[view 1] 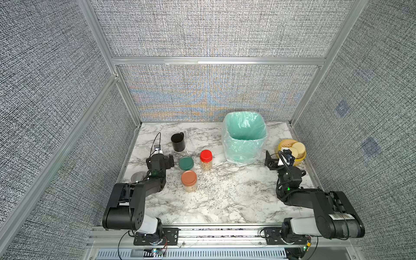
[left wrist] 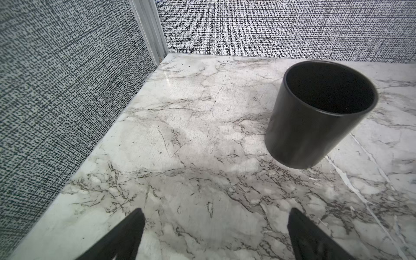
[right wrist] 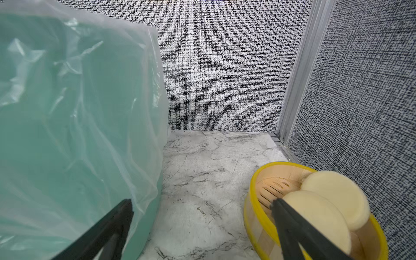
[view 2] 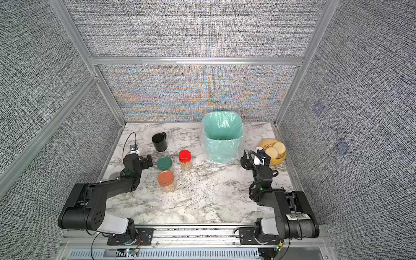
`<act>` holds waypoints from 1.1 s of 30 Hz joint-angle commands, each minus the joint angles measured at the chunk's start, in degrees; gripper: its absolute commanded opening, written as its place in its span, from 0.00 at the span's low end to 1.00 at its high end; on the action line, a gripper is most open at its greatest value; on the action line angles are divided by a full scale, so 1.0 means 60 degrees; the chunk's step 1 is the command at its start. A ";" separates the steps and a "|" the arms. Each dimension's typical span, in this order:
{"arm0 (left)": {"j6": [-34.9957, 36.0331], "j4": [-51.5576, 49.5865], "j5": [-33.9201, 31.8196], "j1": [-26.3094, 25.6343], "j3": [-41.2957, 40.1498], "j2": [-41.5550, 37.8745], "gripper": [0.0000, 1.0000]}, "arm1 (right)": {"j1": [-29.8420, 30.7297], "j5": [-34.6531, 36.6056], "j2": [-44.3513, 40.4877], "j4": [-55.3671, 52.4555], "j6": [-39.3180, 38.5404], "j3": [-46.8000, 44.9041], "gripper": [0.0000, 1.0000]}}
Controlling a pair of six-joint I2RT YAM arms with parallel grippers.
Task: Empty moldy peanuts from jars
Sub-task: Move the jar to the center of the board.
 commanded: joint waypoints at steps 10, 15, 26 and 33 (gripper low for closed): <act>0.0103 0.0156 0.0061 -0.0009 -0.0019 -0.0036 1.00 | -0.0003 0.0077 0.0006 0.0147 0.0036 0.0039 0.98; 0.0103 0.0134 0.0060 -0.0017 -0.0019 -0.0035 1.00 | -0.0009 0.0099 0.0003 0.0132 0.0074 0.0042 0.98; 0.0103 0.0113 0.0135 0.0017 0.0000 -0.0029 1.00 | -0.0076 -0.0026 0.0006 0.0161 0.0104 0.0028 0.98; 0.0263 -0.2112 0.0015 -0.0050 0.0904 -0.1197 1.00 | 0.0022 0.1154 -0.0531 0.0162 0.0404 -0.0155 0.98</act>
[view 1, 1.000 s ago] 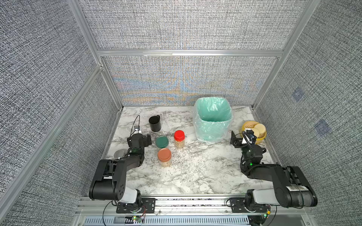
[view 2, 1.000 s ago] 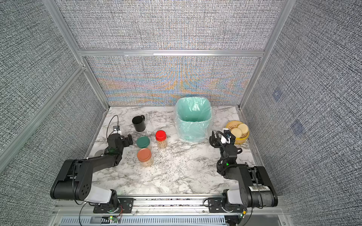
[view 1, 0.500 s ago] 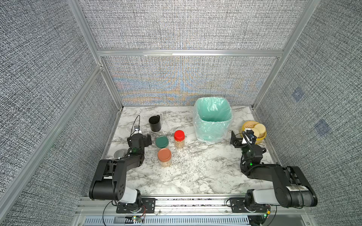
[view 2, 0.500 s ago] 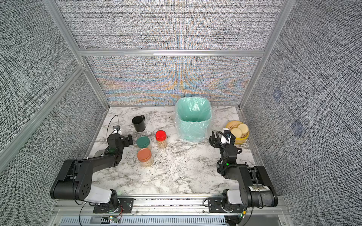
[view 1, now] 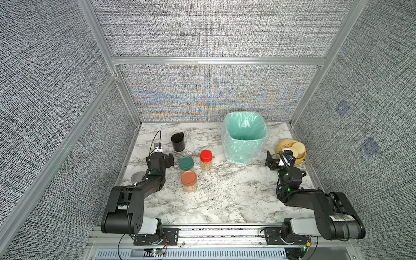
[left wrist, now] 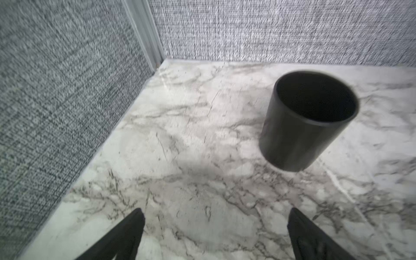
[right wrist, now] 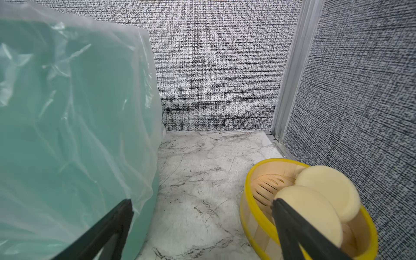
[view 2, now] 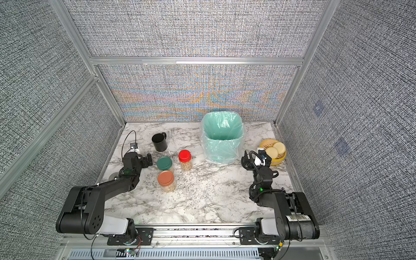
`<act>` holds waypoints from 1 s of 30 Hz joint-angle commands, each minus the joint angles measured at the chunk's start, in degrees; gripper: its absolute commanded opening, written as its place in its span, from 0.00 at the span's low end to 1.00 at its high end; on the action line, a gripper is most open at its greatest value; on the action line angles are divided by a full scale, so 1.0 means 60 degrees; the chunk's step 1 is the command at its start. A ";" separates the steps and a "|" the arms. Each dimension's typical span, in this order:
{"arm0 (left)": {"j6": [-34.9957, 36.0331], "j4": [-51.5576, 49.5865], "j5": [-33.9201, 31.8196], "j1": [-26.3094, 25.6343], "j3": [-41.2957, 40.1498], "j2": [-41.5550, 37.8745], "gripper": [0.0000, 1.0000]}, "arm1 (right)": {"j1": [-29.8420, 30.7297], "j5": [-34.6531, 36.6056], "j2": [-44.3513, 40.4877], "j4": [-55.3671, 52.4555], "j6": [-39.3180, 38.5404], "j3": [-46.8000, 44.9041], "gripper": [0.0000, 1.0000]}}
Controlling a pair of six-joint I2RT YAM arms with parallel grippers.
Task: Empty moldy peanuts from jars
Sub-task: Move the jar to the center of the board.
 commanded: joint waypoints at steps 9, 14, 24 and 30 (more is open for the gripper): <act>0.0147 -0.4315 -0.1247 -0.0012 0.2365 -0.2257 1.00 | 0.0153 0.1172 -0.2642 -0.2754 0.0533 0.0832 0.98; -0.0123 -0.7333 0.0548 -0.0011 0.4395 -0.2570 0.99 | 0.0372 0.0865 -0.3873 -0.4889 0.0605 0.1886 0.98; -0.1633 -0.9446 0.3707 -0.0021 0.4419 -0.4615 1.00 | 0.0877 -0.0791 -0.5239 -0.7851 0.0574 0.3545 0.98; -0.2009 -1.1364 0.5232 -0.0022 0.4726 -0.5298 1.00 | 0.1421 -0.1549 -0.5441 -0.8953 0.0095 0.4432 0.98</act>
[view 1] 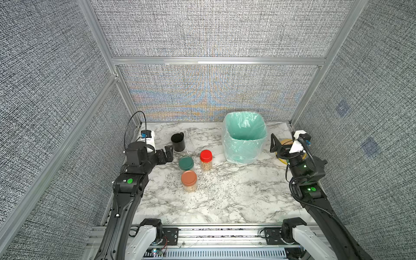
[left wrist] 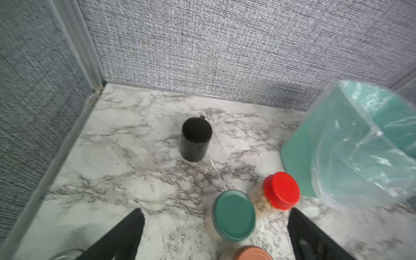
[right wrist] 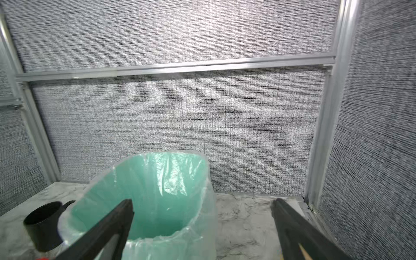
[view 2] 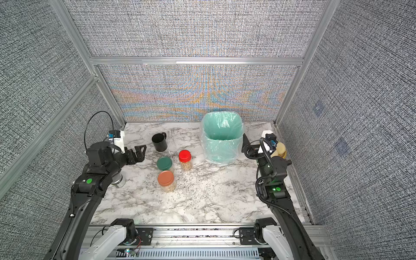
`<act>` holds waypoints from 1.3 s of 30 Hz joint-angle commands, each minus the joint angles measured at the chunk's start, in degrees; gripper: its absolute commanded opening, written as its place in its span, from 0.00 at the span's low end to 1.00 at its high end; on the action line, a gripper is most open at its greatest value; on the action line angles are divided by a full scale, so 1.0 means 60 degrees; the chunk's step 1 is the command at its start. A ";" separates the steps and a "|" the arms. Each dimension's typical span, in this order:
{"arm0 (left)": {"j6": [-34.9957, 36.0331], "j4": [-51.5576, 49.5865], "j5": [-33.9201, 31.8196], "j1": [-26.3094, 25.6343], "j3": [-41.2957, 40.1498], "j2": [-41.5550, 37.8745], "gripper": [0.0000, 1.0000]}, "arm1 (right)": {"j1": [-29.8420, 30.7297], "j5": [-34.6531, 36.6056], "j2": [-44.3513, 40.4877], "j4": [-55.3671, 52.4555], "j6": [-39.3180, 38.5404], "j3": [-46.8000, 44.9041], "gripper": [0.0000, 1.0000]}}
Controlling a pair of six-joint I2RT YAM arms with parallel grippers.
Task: Empty moldy peanuts from jars
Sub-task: Move the jar to the center of the board.
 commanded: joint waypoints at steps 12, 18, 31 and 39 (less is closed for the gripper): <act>-0.1118 -0.2774 0.2679 -0.0872 -0.0256 -0.0394 1.00 | 0.1120 -0.0509 0.0226 -0.1013 -0.0732 0.0565 0.98; -0.0852 -0.3713 0.1875 -0.2120 -0.0137 0.0154 1.00 | 0.1265 -0.0444 0.0254 -0.1010 -0.0885 0.0696 0.98; -0.2308 -0.3332 -0.1034 -0.4580 -0.0327 0.2281 1.00 | 0.1402 -0.0325 0.0272 -0.0807 -0.1035 0.0663 0.98; -0.2458 -0.3363 -0.1944 -0.4985 -0.0012 0.3214 1.00 | 0.1415 -0.0325 0.0163 -0.0662 -0.1088 0.0498 0.98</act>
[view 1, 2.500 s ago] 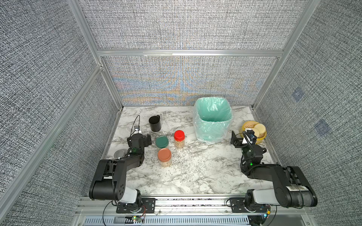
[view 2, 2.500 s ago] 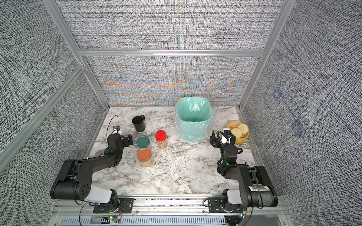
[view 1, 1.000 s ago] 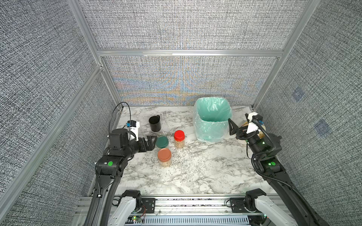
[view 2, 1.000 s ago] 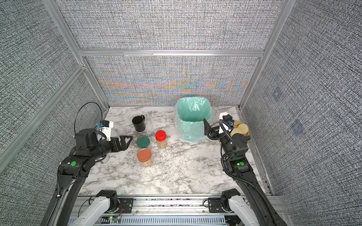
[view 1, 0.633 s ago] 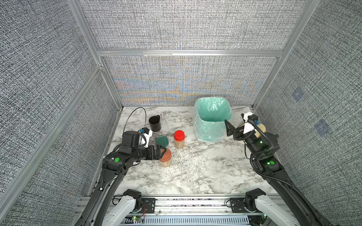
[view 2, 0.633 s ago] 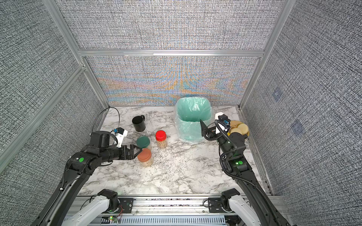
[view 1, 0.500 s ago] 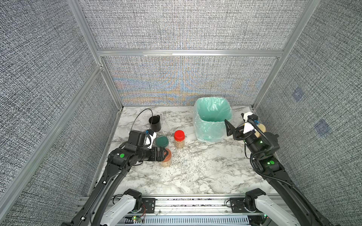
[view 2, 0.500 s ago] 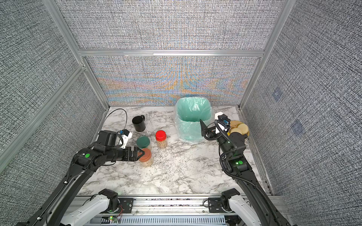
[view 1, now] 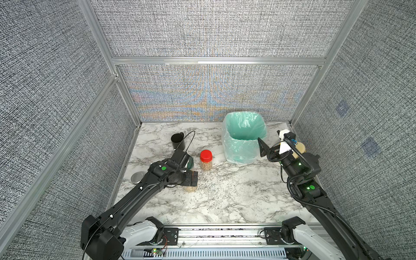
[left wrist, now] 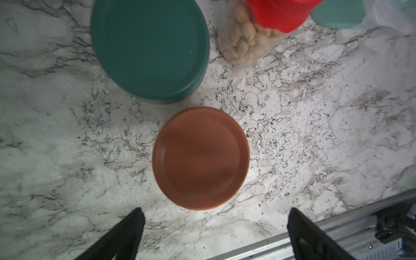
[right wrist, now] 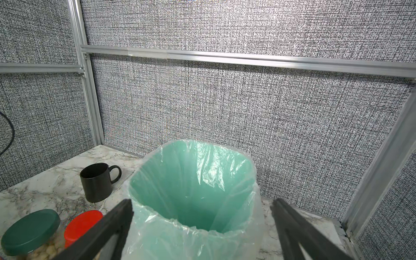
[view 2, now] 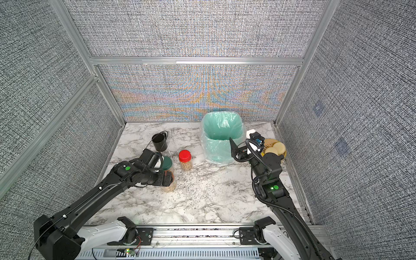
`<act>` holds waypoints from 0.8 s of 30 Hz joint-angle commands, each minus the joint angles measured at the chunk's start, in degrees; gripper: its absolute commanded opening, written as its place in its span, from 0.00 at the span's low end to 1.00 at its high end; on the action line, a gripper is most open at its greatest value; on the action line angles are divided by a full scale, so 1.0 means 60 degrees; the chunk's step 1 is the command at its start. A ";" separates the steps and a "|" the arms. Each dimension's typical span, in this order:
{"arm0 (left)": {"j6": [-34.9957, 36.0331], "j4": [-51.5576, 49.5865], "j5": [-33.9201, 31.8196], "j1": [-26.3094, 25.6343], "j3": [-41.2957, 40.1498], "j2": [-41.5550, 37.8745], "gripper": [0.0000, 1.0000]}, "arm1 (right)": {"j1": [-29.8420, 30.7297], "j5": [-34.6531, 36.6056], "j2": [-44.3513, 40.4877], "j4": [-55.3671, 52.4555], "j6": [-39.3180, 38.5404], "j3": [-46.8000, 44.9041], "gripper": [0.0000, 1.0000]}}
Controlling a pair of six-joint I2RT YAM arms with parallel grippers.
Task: Empty moldy peanuts from jars
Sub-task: Move the jar to the center of the board.
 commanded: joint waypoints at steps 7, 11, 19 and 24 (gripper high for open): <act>-0.0096 0.0292 -0.0444 -0.0397 0.0325 0.1219 1.00 | 0.0017 0.0096 -0.0183 0.0356 -0.0158 -0.0237 0.98; -0.0078 0.0091 -0.0915 -0.0410 0.0449 0.1634 1.00 | 0.0017 0.0112 -0.0229 0.0366 -0.0217 -0.0252 0.98; -0.0005 0.0060 -0.1047 -0.0436 0.0525 0.2081 0.98 | 0.0017 0.0171 -0.0305 0.0384 -0.0275 -0.0345 0.98; 0.0014 0.0184 -0.0892 -0.0454 0.0539 0.2385 0.89 | 0.0024 0.0200 -0.0367 0.0350 -0.0289 -0.0349 0.98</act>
